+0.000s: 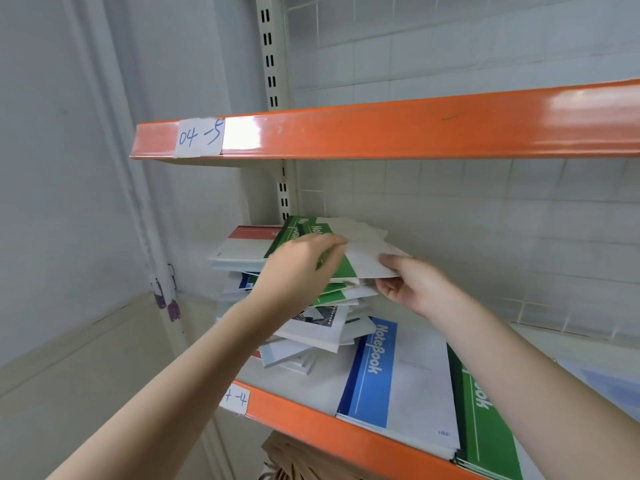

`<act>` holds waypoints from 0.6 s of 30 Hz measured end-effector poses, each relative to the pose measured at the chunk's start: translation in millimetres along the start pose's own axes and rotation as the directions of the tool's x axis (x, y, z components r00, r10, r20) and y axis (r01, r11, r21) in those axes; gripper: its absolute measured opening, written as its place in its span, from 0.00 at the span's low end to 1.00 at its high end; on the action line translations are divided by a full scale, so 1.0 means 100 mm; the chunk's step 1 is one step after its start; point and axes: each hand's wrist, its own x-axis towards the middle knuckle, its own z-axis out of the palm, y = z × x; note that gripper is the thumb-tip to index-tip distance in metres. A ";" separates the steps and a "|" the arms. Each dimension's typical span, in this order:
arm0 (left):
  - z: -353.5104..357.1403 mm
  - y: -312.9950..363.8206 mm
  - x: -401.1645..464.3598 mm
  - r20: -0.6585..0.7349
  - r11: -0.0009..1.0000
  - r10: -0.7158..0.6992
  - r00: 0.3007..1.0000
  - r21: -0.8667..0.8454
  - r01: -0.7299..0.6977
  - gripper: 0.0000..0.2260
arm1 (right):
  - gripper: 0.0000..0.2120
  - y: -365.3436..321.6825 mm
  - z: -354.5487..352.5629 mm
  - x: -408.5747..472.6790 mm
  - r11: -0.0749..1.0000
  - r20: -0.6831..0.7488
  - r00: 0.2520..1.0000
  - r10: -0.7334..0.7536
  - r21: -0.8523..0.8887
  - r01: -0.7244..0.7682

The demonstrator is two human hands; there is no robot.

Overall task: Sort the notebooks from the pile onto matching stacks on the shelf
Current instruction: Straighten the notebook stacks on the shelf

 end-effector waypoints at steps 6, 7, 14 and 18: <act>0.04 -0.34 0.13 0.139 0.901 -0.416 0.899 0.196 0.387 0.23 | 0.13 -0.03 -0.08 -0.05 0.999 -0.068 0.997 -0.040 0.012 0.041; 0.08 -0.35 0.10 0.161 0.898 -0.408 0.899 0.248 0.363 0.24 | 0.13 -0.03 -0.10 -0.06 0.999 -0.087 0.995 -0.051 0.011 0.052; 0.18 -0.20 -0.11 0.022 0.917 -0.271 0.962 0.310 0.251 0.23 | 0.03 -0.05 -0.21 -0.18 0.998 -0.112 0.992 -0.053 -0.025 0.051; 0.22 0.06 -0.23 -0.062 0.983 -0.164 0.985 0.070 0.168 0.21 | 0.03 -0.05 -0.26 -0.24 0.999 -0.056 0.997 -0.045 -0.003 0.045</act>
